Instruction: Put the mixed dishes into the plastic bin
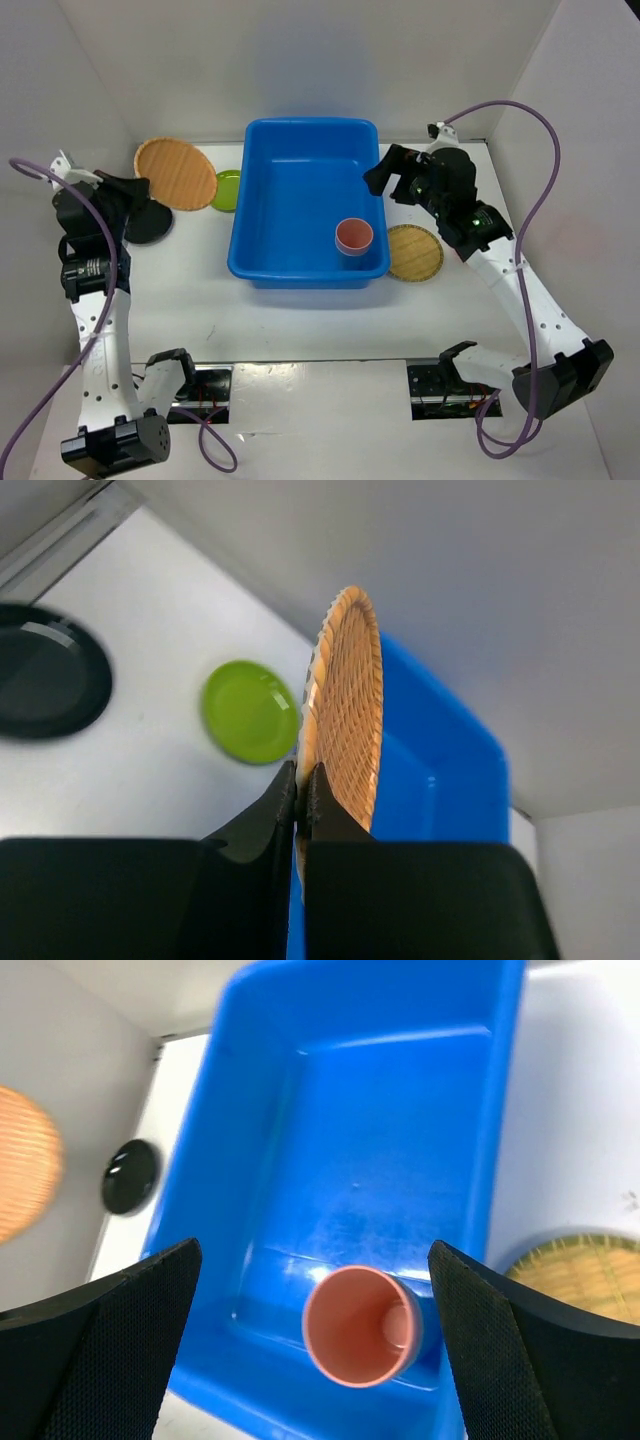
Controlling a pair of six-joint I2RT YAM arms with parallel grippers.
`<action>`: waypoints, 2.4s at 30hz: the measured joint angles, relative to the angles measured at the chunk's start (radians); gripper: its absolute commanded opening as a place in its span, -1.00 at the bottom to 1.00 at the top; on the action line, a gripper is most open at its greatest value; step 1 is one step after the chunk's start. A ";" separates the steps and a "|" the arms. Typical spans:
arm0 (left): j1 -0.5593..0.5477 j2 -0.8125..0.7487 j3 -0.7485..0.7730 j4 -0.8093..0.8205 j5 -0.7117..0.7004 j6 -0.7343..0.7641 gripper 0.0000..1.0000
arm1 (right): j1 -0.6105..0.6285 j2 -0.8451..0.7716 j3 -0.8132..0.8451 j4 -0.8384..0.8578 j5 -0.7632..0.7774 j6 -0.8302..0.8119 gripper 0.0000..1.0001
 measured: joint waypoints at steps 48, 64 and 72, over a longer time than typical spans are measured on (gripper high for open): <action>-0.731 1.229 0.495 0.432 -0.441 -0.634 -1.00 | -0.159 -0.366 -0.617 -0.043 0.351 0.494 0.97; -0.731 1.276 0.501 0.366 -0.496 -0.737 -0.02 | -0.167 -0.562 -0.837 -0.153 0.292 0.748 0.97; -0.725 1.277 0.502 0.374 -0.442 -0.714 0.97 | -0.169 -0.602 -0.923 -0.176 0.266 0.813 0.85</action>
